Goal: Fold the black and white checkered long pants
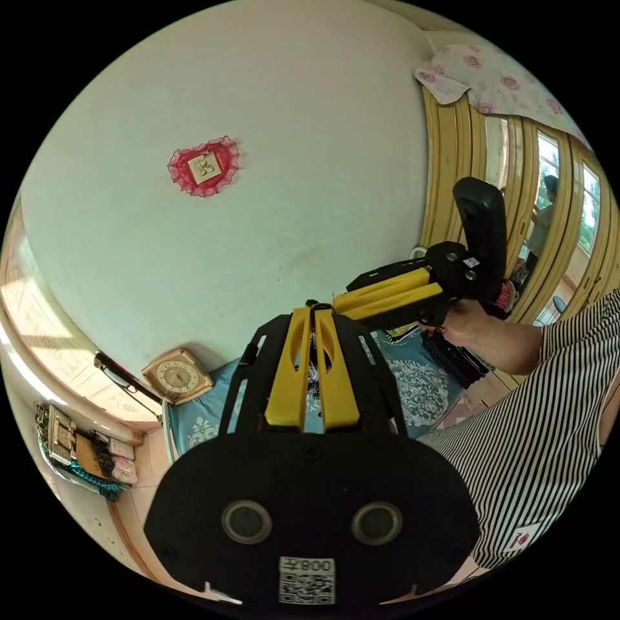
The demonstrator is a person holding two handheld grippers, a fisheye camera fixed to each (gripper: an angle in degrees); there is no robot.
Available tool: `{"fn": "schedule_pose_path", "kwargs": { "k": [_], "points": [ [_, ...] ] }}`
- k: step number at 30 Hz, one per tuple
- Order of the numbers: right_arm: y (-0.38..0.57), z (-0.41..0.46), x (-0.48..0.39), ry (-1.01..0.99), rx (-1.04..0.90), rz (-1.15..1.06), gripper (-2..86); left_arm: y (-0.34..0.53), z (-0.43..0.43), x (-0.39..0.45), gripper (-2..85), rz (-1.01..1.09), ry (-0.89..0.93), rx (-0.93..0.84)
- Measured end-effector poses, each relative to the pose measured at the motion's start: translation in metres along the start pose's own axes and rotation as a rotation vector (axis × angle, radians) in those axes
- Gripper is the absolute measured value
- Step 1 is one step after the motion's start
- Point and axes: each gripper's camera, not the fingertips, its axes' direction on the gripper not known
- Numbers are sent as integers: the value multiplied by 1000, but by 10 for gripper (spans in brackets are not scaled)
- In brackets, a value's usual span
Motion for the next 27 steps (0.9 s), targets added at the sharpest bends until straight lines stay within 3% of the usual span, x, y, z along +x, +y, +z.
{"fn": "schedule_pose_path", "kwargs": {
  "k": [8,11,14,20,27],
  "points": [
    [-10,-13,-19,70,-55,-27,18,23,16,-11,28,-34,5,67],
    [-21,-31,-15,16,-79,-49,15,62,21,-36,51,-150,62,140],
    [-32,-58,-14,-21,-48,-76,15,115,53,-60,75,-284,167,139],
    [-52,-124,-4,-118,47,-119,14,203,177,-57,116,-457,417,-40],
    [-50,-186,13,-147,121,-110,14,223,274,-34,132,-611,736,106]
  ]
}}
